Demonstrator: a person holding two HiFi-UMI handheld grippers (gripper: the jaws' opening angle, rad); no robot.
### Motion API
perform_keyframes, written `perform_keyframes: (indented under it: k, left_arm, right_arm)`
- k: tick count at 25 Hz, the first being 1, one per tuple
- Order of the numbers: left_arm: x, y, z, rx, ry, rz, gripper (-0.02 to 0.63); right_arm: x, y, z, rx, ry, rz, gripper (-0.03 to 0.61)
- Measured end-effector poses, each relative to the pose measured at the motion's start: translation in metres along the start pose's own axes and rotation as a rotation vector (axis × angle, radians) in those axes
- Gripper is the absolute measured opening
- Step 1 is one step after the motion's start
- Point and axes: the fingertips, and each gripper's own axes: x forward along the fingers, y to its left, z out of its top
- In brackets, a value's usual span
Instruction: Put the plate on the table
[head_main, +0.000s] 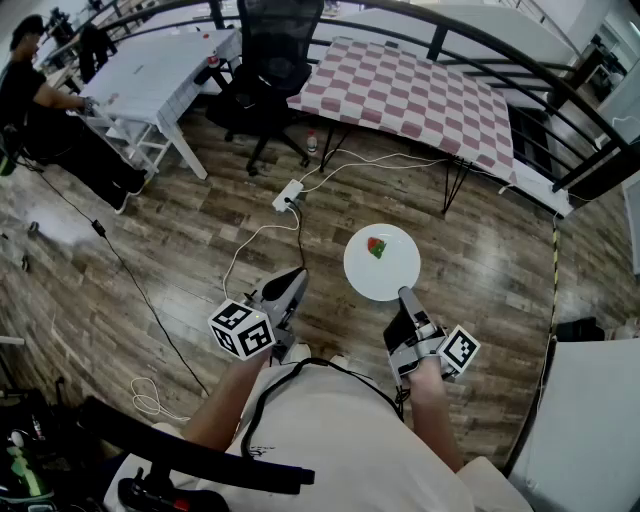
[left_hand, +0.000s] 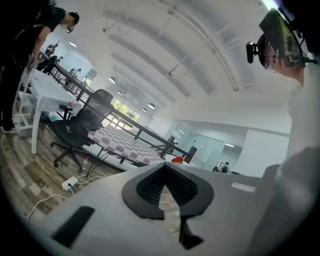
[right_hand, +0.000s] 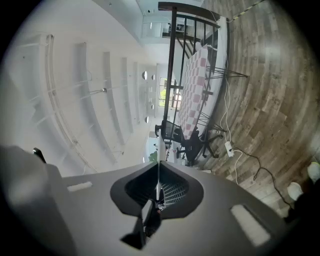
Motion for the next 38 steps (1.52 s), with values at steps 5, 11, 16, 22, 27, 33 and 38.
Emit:
perform_keyframes:
  k: [5,11,16,22,27,33,38]
  left_arm:
    - [-0.006,0.002,0.003,0.018,-0.011,0.027,0.006]
    - [-0.024,0.003,0.002,0.022,-0.023,0.030,0.006]
    - [-0.038,0.007,0.002,0.016,-0.021,0.025,0.006]
    - [-0.055,0.017,0.002,0.013,-0.018,0.015,0.006]
    - [-0.070,0.033,0.001,0.003,-0.013,0.010,0.006]
    - [-0.090,0.053,0.010,-0.007,-0.024,0.009,0.006]
    - [-0.104,0.068,0.010,-0.016,-0.029,0.015,0.006]
  right_arm:
    - [-0.003,0.002,-0.007,-0.002,0.001,0.010,0.017]
    - [-0.007,0.001,-0.023,-0.011,0.003,-0.002,0.017]
    - [-0.009,0.005,-0.039,-0.017,-0.005,0.000,0.018]
    - [-0.005,0.007,-0.057,-0.022,-0.018,0.009,0.018]
    - [0.004,0.003,-0.071,-0.024,-0.026,0.001,0.020]
    - [0.018,0.006,-0.091,-0.030,-0.031,0.001,0.020]
    - [0.027,0.003,-0.107,-0.023,-0.037,0.002,0.020]
